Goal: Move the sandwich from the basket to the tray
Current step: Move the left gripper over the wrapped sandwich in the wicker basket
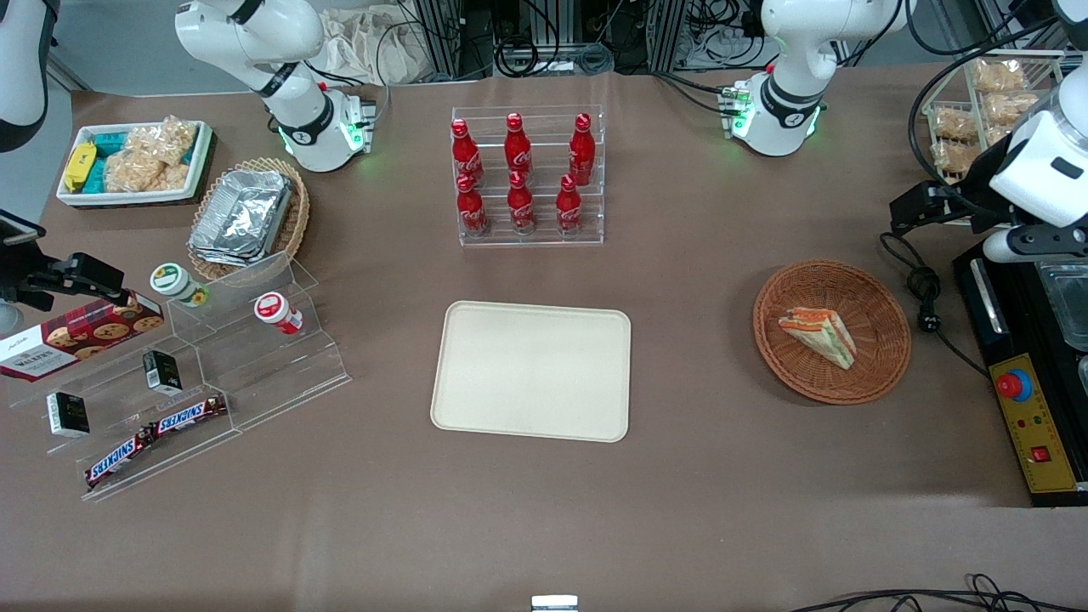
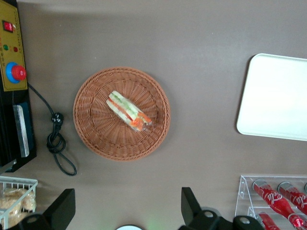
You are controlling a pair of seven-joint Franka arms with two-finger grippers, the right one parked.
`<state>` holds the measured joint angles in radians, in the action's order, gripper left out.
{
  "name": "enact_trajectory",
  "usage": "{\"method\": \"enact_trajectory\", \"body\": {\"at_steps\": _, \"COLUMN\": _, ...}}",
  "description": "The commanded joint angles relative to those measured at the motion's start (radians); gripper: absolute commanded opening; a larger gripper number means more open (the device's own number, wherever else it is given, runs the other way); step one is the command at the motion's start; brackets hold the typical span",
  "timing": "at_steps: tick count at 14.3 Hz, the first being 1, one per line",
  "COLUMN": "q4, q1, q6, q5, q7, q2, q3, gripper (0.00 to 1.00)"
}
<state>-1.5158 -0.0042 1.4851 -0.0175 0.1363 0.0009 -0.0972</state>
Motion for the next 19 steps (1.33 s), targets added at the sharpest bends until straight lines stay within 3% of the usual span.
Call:
{"method": "enact_trajectory", "body": {"at_steps": 1, "q4": 0.022, "q1": 0.003, "q6": -0.070, "q5": -0.001, "q7": 0.012, "q2": -0.015, "q3": 0.008, "gripper": 0.99}}
{"method": "enact_trajectory", "body": {"at_steps": 4, "q4": 0.016, "q1": 0.041, "q6": -0.077, "q5": -0.012, "q7": 0.028, "q2": -0.013, "q3": 0.008, "gripper": 0.99}}
{"method": "enact_trajectory", "body": {"at_steps": 8, "q4": -0.072, "q1": 0.044, "q6": -0.054, "q5": -0.050, "q7": 0.271, "q2": -0.016, "q3": 0.010, "gripper": 1.00}}
{"method": "enact_trajectory", "body": {"at_steps": 19, "q4": -0.628, "q1": 0.044, "q6": 0.535, "q5": -0.041, "q7": 0.508, "q2": -0.027, "q3": 0.011, "gripper": 1.00}}
